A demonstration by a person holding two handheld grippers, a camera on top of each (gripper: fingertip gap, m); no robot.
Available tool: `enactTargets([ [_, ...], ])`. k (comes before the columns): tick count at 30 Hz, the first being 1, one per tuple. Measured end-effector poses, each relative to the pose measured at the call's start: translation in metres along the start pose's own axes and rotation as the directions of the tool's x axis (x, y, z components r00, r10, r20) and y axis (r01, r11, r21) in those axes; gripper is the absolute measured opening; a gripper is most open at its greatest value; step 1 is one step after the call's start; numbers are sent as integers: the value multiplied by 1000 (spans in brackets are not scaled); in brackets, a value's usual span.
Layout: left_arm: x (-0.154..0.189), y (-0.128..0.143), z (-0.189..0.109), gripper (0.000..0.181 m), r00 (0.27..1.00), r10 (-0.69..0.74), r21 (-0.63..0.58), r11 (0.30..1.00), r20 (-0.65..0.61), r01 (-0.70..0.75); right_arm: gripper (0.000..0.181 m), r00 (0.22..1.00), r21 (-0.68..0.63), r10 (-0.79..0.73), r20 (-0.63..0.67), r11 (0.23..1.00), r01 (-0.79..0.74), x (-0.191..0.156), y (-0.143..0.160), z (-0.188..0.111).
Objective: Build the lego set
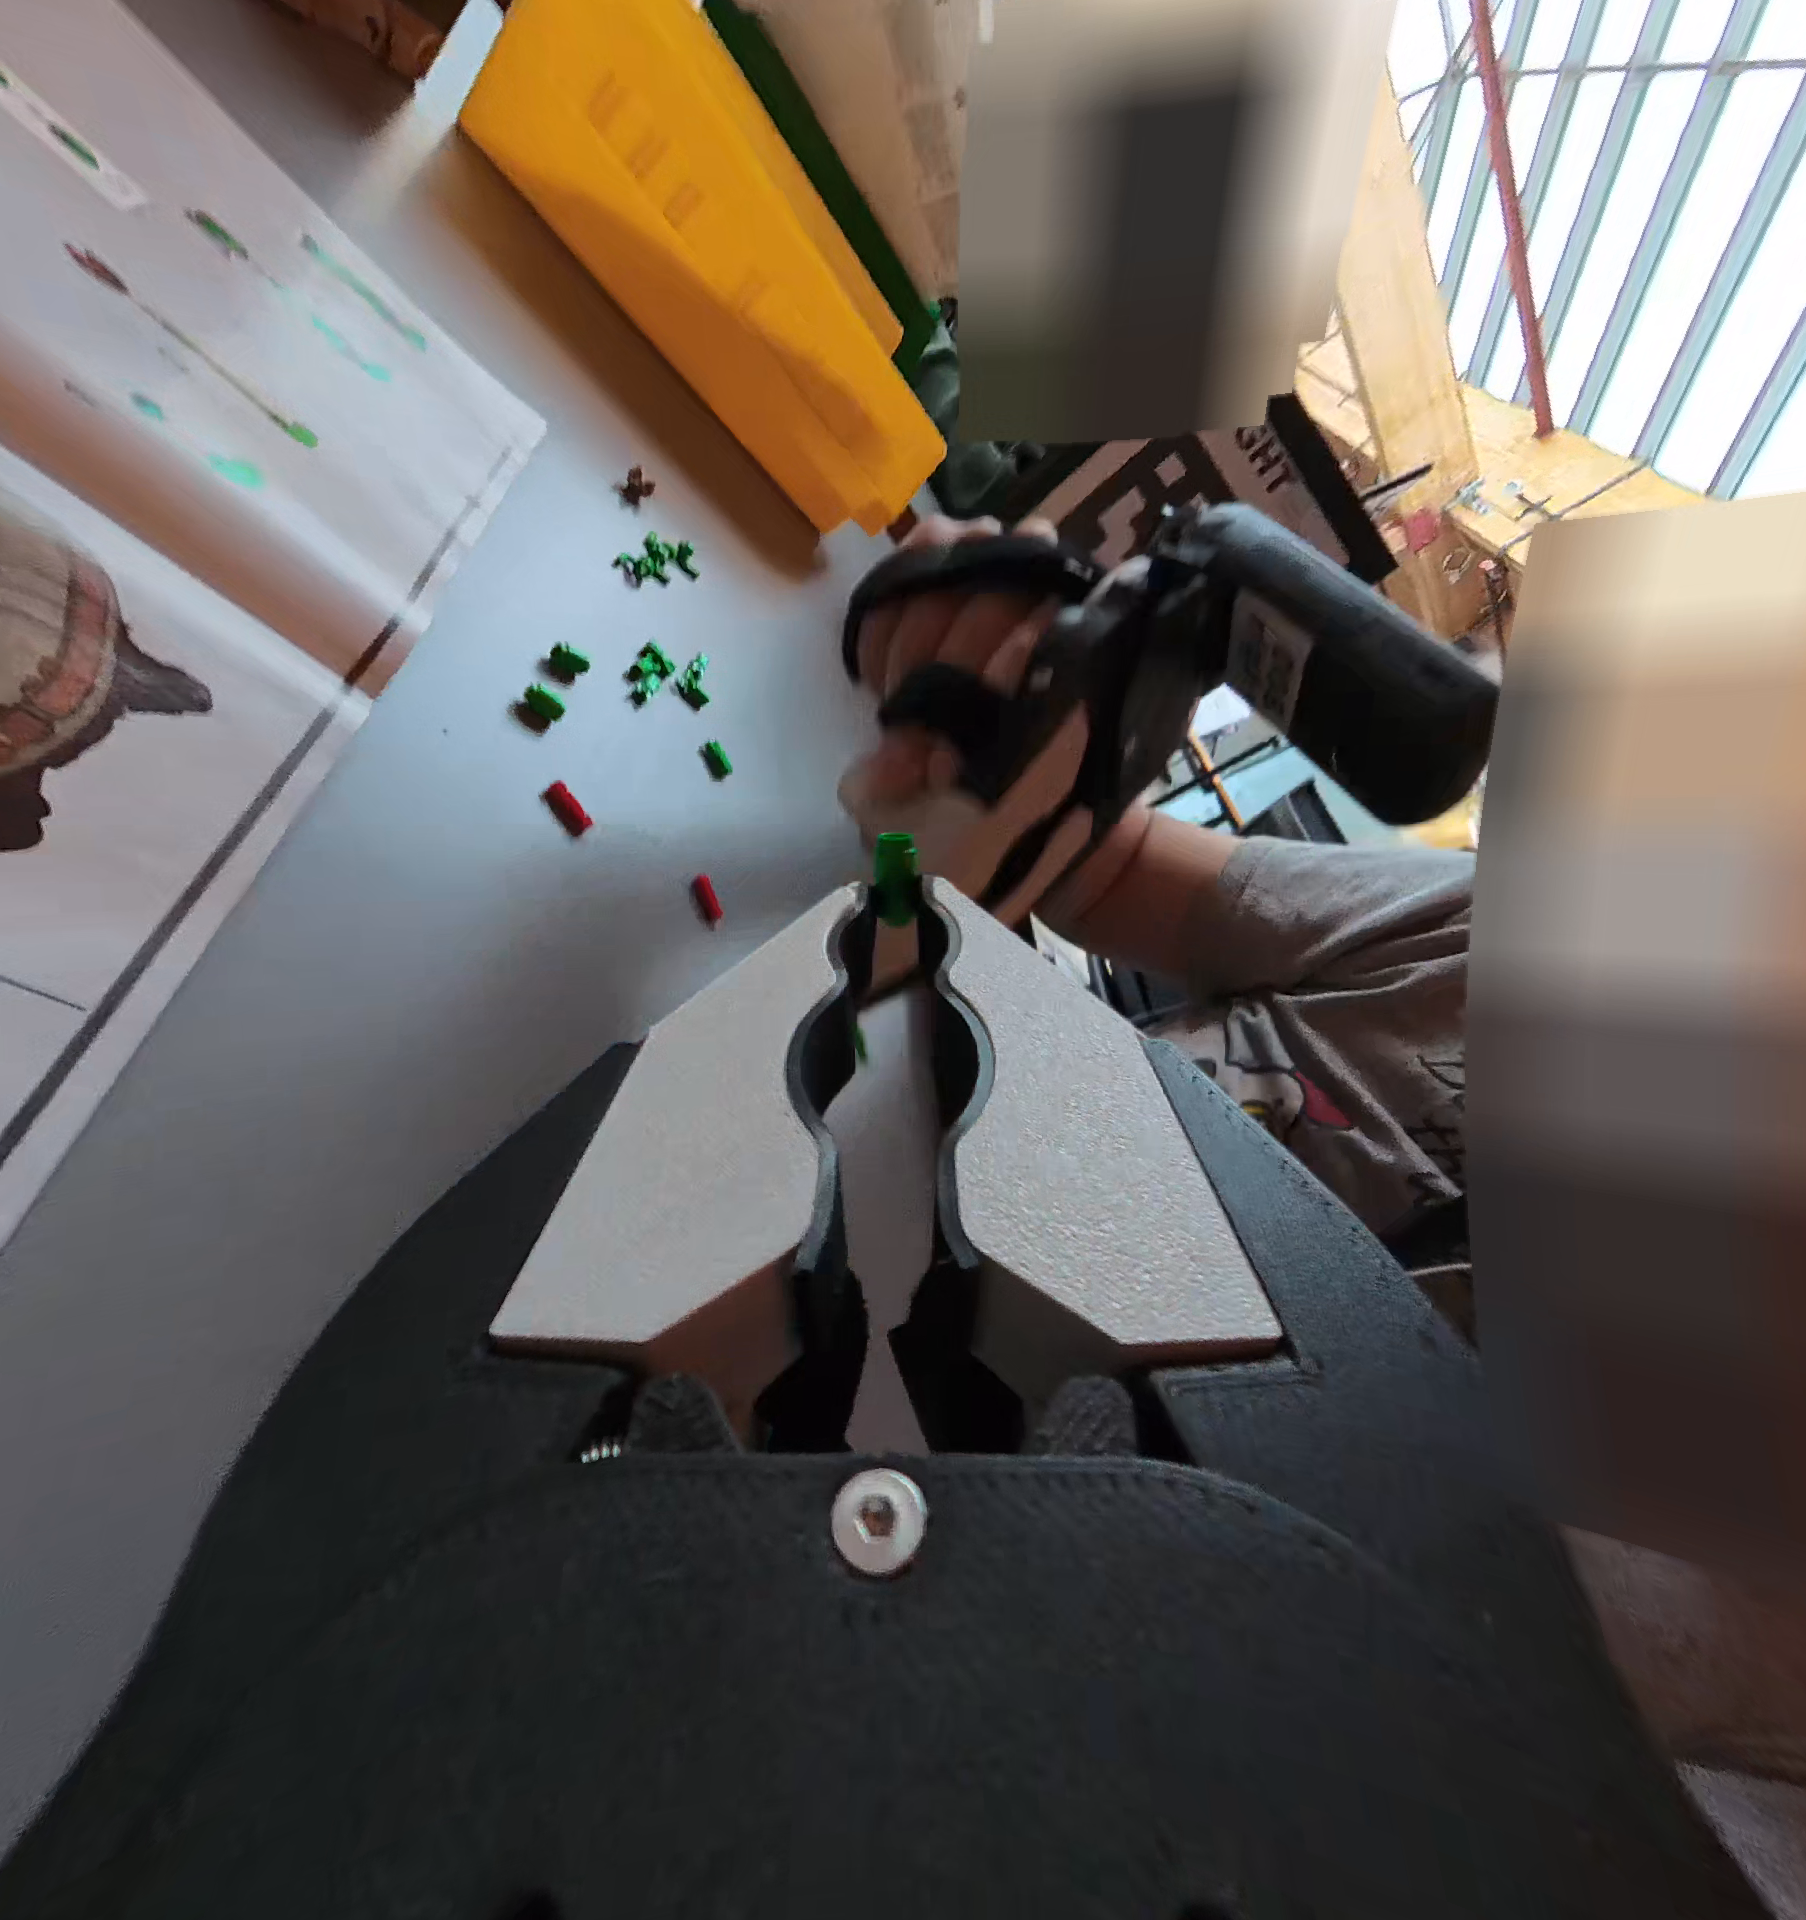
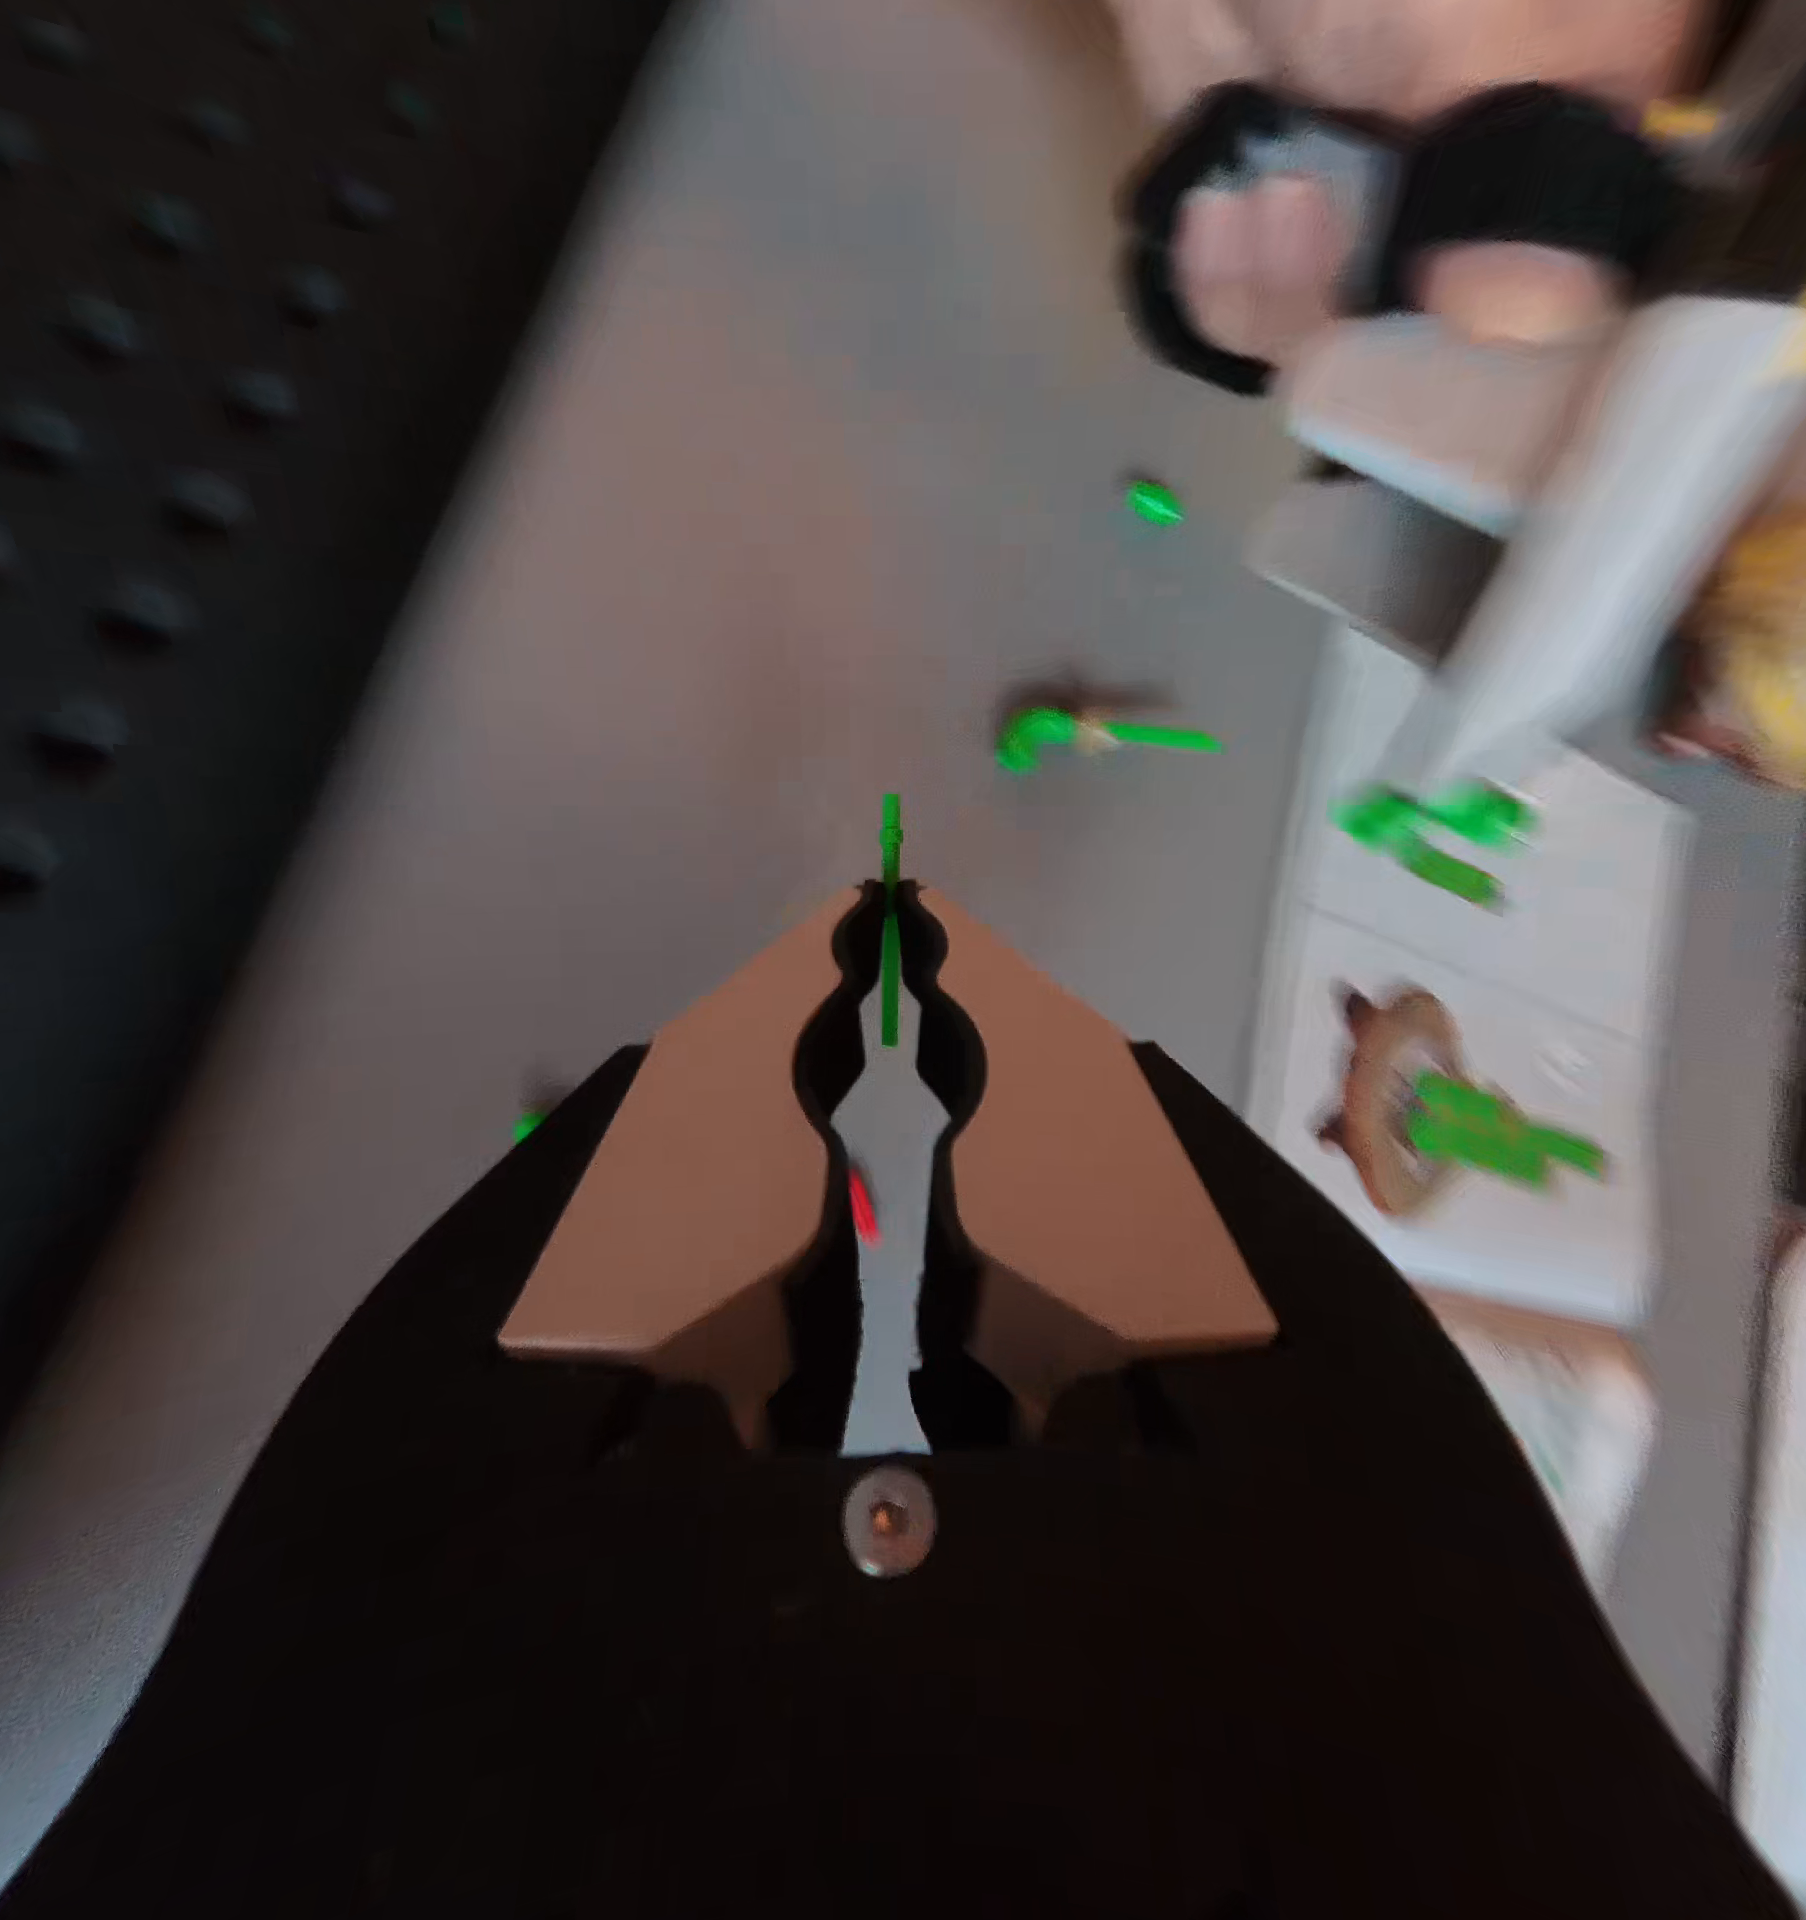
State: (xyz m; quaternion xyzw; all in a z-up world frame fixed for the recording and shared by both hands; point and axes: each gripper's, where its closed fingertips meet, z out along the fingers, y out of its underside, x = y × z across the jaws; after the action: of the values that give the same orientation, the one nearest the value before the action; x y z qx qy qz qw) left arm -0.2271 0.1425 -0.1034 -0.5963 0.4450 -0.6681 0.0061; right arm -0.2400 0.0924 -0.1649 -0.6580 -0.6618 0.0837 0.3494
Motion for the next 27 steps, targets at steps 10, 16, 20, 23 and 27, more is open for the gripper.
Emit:
enactTargets([
  [10, 14, 90, 31, 5, 987, -157, -488, 865, -42, 117, 0, 851, -62, -251, -462, 966, 251, 8, 23, -32],
  [16, 23, 109, 31, 5, 979, -192, -572, 811, -63, 122, 0, 831, -37, -325, -451, 937, 347, -6, -5, -24],
  [20, 23, 109, 32, 5, 972, -224, -575, 806, -72, 143, 0, 840, -14, -340, -423, 929, 369, -16, -12, -20],
  [23, 23, 110, 32, 5, 968, -239, -574, 804, -72, 156, 0, 844, -14, -348, -409, 927, 375, -19, -15, -17],
  [27, 22, 108, 33, 5, 966, -249, -567, 806, -68, 168, 0, 846, -19, -361, -392, 923, 385, -23, -16, -14],
])
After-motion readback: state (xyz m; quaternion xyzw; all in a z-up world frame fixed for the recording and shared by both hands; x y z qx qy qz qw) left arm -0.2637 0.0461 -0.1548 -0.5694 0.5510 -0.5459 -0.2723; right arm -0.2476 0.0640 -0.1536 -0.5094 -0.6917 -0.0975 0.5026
